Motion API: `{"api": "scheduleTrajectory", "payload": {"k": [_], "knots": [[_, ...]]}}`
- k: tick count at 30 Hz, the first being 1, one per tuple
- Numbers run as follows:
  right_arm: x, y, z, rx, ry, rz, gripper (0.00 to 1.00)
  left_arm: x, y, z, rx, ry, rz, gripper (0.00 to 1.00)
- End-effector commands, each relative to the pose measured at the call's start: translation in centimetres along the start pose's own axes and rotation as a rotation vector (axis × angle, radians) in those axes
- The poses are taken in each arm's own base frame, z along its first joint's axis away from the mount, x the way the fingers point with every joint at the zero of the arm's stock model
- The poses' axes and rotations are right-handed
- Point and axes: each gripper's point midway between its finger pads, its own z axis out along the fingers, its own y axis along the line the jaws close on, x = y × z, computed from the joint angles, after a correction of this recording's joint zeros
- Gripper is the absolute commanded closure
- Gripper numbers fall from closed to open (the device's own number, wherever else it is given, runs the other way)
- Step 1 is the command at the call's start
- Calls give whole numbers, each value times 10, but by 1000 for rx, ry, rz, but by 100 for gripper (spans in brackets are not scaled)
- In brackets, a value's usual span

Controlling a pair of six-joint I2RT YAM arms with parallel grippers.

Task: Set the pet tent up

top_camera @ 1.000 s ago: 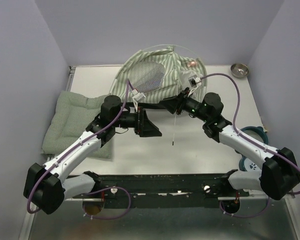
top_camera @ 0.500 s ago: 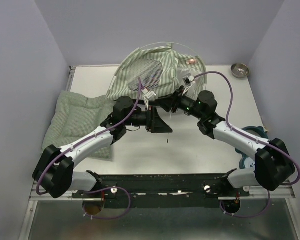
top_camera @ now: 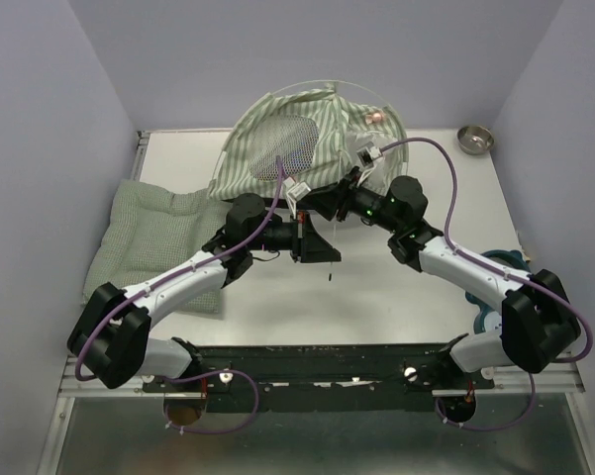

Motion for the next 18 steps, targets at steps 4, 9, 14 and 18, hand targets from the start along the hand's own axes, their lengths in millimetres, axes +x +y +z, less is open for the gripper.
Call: {"api": "scheduleTrajectory", "payload": {"k": [4, 9, 14, 18], "knots": [[2, 2, -2, -15, 63, -87, 48, -3, -9, -1, 48, -20, 47, 100], [17, 8, -26, -27, 195, -158, 17, -17, -3, -8, 51, -79, 25, 100], [27, 7, -48, -32, 273, -167, 0, -28, 1, -9, 53, -108, 28, 100], [23, 3, -60, -11, 298, -150, 0, -33, 3, -11, 57, -118, 25, 100]]}}
